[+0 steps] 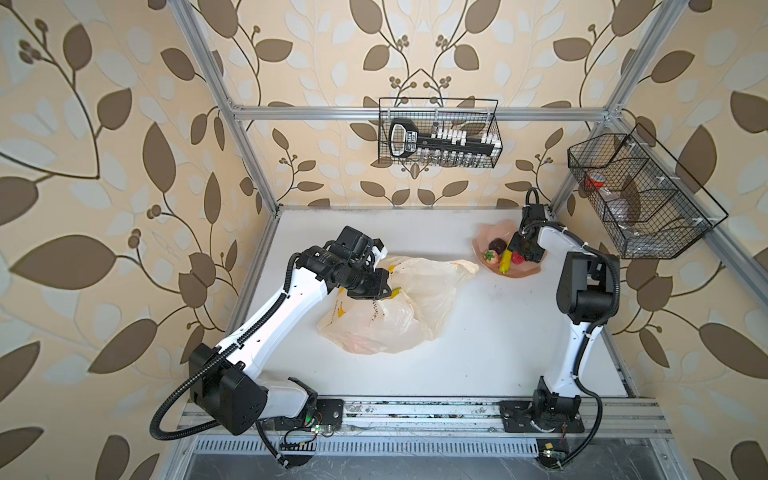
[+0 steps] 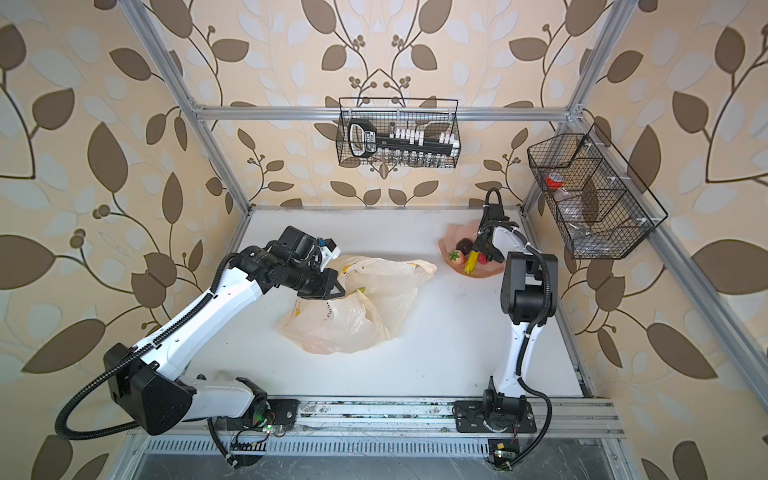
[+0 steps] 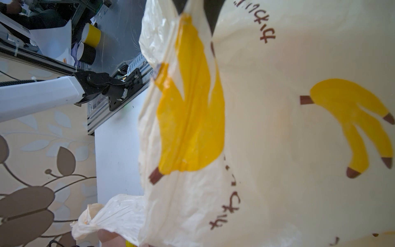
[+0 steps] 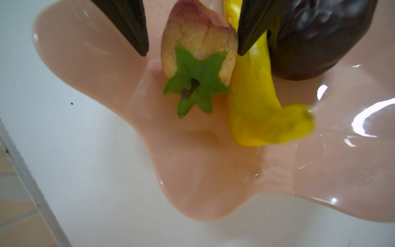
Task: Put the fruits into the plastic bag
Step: 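Lower the right gripper into the bowl and close on the pale strawberry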
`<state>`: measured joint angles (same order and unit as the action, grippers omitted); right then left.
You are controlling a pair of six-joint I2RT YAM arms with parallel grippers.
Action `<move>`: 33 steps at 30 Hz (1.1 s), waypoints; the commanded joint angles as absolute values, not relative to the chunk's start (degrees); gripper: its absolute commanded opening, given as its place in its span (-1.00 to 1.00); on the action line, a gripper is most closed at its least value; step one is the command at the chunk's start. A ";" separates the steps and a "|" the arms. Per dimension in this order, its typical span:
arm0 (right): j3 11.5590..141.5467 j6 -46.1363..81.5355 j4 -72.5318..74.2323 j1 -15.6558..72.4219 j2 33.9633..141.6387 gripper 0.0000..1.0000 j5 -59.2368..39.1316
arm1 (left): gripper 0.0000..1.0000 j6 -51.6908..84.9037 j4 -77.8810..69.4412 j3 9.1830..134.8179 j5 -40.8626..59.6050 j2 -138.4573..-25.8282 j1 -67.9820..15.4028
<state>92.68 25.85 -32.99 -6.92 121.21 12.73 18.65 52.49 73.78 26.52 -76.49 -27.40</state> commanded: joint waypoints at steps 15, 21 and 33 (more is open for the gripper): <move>93.44 24.78 -33.45 -7.21 121.68 -0.08 14.20 | -1.00 19.33 53.22 76.88 26.81 -76.98 -27.72; 92.38 24.61 -33.23 -7.21 118.74 -0.14 12.95 | -1.00 19.24 53.24 76.83 26.92 -76.89 -27.69; 87.30 26.01 -29.67 -7.20 110.52 -0.24 9.21 | -1.00 18.89 53.17 75.85 27.18 -75.94 -27.69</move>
